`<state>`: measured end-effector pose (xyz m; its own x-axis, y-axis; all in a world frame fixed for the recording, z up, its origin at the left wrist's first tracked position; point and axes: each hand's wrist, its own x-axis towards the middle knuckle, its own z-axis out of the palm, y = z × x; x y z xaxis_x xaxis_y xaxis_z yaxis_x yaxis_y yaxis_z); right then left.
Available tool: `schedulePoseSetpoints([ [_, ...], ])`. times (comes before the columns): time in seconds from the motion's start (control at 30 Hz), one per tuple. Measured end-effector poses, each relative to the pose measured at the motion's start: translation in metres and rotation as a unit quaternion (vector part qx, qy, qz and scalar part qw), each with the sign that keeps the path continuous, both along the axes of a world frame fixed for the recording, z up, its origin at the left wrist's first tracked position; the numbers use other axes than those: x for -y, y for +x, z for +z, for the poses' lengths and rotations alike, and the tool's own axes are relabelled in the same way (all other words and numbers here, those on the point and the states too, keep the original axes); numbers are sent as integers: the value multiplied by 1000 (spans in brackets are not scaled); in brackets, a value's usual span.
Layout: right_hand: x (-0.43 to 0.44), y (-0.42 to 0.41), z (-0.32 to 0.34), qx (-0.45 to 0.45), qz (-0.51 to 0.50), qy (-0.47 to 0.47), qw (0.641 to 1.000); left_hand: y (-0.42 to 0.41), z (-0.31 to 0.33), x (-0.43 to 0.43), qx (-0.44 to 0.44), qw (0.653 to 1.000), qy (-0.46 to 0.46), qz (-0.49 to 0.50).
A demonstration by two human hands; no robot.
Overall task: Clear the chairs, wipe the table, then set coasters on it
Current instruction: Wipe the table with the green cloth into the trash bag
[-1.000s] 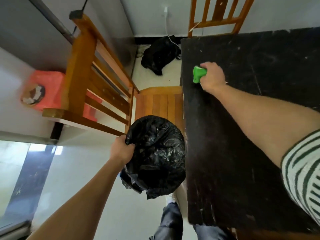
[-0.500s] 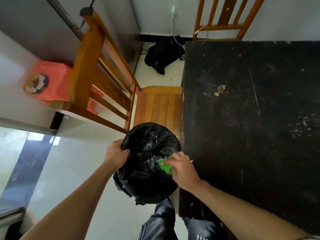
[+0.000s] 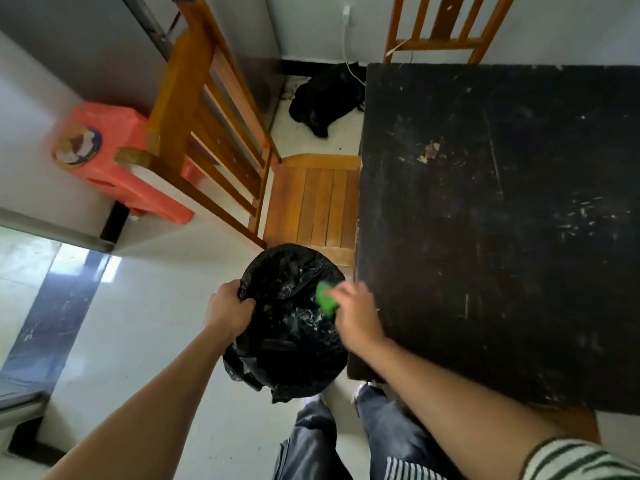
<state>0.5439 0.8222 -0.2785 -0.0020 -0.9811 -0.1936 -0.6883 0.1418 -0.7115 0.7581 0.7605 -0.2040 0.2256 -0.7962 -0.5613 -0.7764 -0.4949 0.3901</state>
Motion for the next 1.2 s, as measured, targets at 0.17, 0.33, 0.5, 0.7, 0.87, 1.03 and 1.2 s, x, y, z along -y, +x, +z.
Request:
schedulePoseSetpoints([
  [0.17,-15,-18,20,42,-65,2,997,12,9,-4,-17,999,-4,-31],
  [0.33,-23,-136,32,-130,-343,50,929,26,9,-20,-33,998,2,-61],
  [0.5,-89,-77,17,-158,-405,68,898,36,-3,-42,-48,996,12,-71],
  [0.7,-121,72,0,-42,-148,28,988,47,-8,-68,-65,996,44,-46],
  [0.87,-120,28,35,-18,-262,17,965,57,-6,-86,-96,994,58,-13],
  [1.03,-123,-62,36,-116,-446,103,882,60,-8,-103,-112,992,57,15],
  [1.2,-147,19,23,-108,-297,121,941,68,0,-132,-115,991,54,38],
])
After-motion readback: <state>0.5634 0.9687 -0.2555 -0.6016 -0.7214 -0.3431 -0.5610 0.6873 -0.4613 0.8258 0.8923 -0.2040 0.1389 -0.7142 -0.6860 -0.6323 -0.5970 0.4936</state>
